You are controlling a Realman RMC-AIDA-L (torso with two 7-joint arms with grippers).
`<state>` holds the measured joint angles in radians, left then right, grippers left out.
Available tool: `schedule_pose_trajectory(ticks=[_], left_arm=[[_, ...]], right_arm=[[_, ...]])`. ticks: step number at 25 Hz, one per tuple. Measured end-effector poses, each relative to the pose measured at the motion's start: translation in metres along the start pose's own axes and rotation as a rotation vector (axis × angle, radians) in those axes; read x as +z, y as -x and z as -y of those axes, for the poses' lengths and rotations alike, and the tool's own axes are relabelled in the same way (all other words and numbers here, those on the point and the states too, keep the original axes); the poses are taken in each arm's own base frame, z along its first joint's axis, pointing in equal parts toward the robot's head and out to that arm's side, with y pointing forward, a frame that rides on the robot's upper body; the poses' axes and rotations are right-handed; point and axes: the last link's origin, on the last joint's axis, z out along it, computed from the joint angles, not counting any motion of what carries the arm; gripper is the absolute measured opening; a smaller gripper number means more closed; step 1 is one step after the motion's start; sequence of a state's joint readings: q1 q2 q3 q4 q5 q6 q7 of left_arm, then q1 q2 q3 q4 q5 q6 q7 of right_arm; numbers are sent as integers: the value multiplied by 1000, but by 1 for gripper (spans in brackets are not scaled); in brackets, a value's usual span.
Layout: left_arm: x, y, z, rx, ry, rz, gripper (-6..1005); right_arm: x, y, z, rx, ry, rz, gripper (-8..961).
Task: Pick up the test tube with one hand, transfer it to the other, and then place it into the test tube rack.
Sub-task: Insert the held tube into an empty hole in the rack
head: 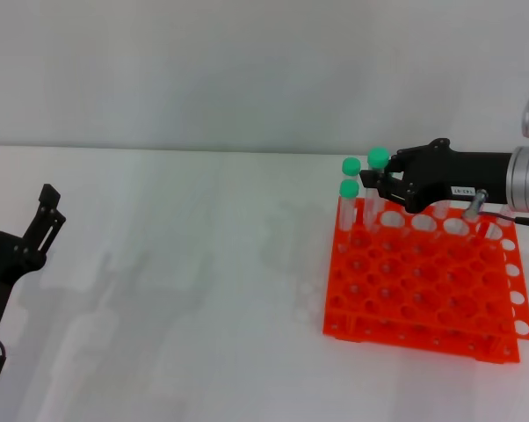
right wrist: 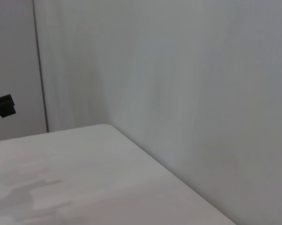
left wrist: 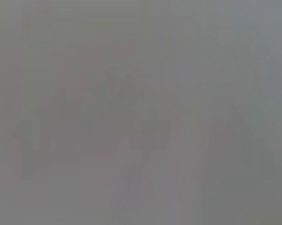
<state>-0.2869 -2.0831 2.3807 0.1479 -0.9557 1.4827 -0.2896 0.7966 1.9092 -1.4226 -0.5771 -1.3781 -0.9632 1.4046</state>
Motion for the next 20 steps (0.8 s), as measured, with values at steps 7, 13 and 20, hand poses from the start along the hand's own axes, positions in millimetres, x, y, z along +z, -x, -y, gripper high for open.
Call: schedule_pose_trajectory(ticks=[7,13,20], left_arm=[[0,0,1,4,1,0,898],[1,-1,1,8,1,-1,898],[2,-1,1,8,4,-3,898]], right_arm=[[0,-2,0,14,-7,-2,279],[-2,-6,0,27,-11,-4,285],[-3,-8,0,32,-14,-7,293]])
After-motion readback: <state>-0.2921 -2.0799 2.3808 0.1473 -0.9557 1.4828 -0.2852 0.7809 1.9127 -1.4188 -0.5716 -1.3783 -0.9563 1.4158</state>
